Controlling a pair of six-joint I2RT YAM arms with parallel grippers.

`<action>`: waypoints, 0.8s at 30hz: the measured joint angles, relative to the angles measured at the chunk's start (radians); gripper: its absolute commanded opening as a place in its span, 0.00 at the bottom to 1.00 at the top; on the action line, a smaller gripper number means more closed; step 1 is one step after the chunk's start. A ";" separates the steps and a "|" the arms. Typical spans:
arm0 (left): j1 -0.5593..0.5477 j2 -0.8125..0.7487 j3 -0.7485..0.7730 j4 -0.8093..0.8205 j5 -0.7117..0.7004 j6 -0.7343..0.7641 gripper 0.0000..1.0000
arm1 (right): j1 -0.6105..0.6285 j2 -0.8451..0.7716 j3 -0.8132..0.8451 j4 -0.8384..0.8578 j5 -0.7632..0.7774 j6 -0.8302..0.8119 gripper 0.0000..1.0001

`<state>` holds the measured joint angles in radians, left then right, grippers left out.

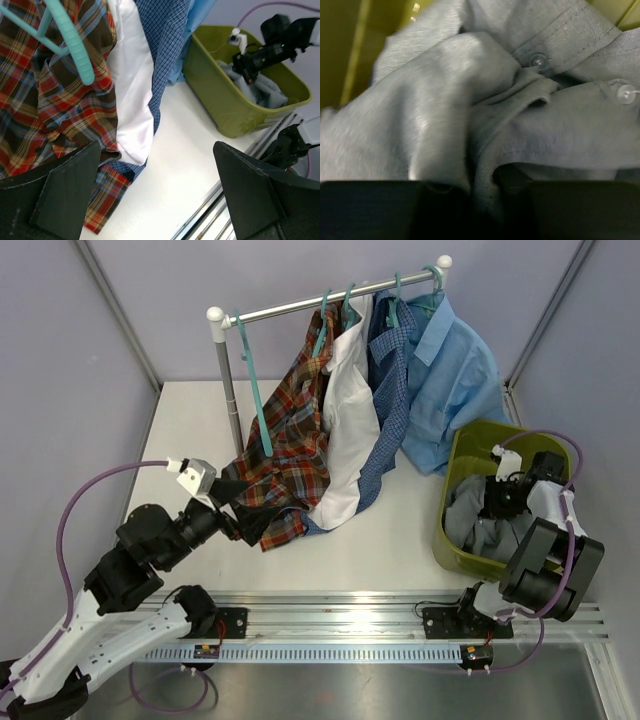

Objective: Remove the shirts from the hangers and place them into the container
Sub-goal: Place the shirt into the basket

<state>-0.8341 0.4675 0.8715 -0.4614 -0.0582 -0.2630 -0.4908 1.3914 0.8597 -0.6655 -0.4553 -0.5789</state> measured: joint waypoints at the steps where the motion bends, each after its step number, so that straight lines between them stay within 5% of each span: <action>1: 0.000 0.006 0.002 0.012 0.006 -0.003 0.99 | 0.000 0.011 -0.005 0.008 0.011 -0.009 0.29; 9: 0.000 0.036 0.004 0.045 0.026 -0.019 0.99 | 0.000 0.007 0.009 0.017 0.083 -0.070 0.83; 17: 0.000 0.035 0.001 0.045 0.024 -0.028 0.99 | 0.000 -0.185 0.325 -0.190 0.106 -0.099 0.97; 24: 0.000 0.061 0.001 0.045 0.018 -0.047 0.99 | 0.050 -0.195 0.624 -0.421 -0.153 -0.103 0.99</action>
<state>-0.8341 0.5285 0.8726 -0.4164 -0.0406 -0.3096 -0.4408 1.1965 1.4841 -1.0866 -0.6083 -0.6823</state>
